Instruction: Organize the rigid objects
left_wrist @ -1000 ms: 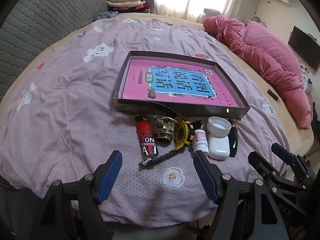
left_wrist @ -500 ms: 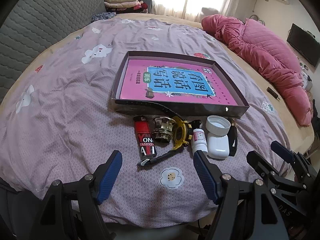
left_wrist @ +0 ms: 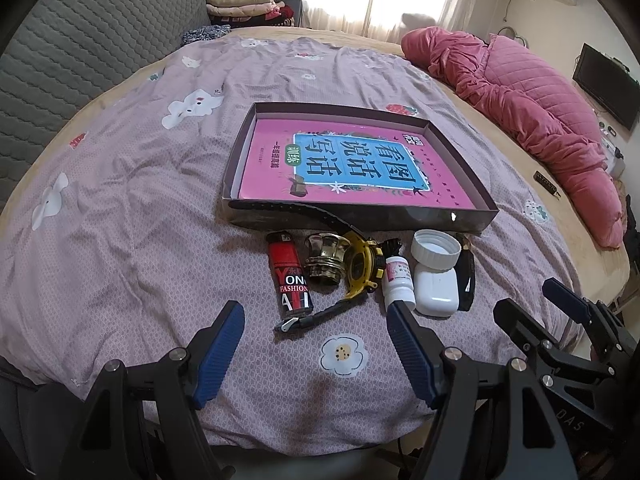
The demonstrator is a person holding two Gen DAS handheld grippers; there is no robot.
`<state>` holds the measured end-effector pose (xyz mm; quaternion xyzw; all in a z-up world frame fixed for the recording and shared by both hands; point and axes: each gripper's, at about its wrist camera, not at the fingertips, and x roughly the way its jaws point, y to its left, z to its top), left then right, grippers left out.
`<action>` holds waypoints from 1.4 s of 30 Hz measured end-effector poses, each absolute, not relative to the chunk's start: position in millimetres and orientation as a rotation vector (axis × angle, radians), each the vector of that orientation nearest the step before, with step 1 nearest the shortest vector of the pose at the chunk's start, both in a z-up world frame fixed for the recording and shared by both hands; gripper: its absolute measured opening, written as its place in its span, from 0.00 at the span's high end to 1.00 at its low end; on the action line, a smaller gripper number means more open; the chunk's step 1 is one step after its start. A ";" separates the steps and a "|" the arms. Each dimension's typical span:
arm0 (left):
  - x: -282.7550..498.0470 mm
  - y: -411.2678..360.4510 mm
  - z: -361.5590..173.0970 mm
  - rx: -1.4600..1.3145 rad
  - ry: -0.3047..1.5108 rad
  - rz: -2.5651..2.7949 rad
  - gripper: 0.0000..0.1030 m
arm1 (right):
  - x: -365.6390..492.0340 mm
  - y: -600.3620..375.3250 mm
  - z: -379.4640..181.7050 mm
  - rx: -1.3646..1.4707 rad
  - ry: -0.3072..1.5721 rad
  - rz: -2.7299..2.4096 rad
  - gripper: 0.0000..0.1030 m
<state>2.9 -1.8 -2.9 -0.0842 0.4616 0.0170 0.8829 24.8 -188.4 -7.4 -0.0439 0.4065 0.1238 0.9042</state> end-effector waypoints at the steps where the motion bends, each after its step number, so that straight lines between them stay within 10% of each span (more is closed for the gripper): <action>1: 2.8 -1.8 -2.9 -0.175 0.961 0.035 0.29 | 24.8 -188.4 -7.4 -0.090 0.840 0.256 0.18; 42: 1.3 -1.2 -0.7 -0.172 0.961 0.037 0.29 | 23.6 -186.3 -2.7 -0.092 0.827 0.265 0.18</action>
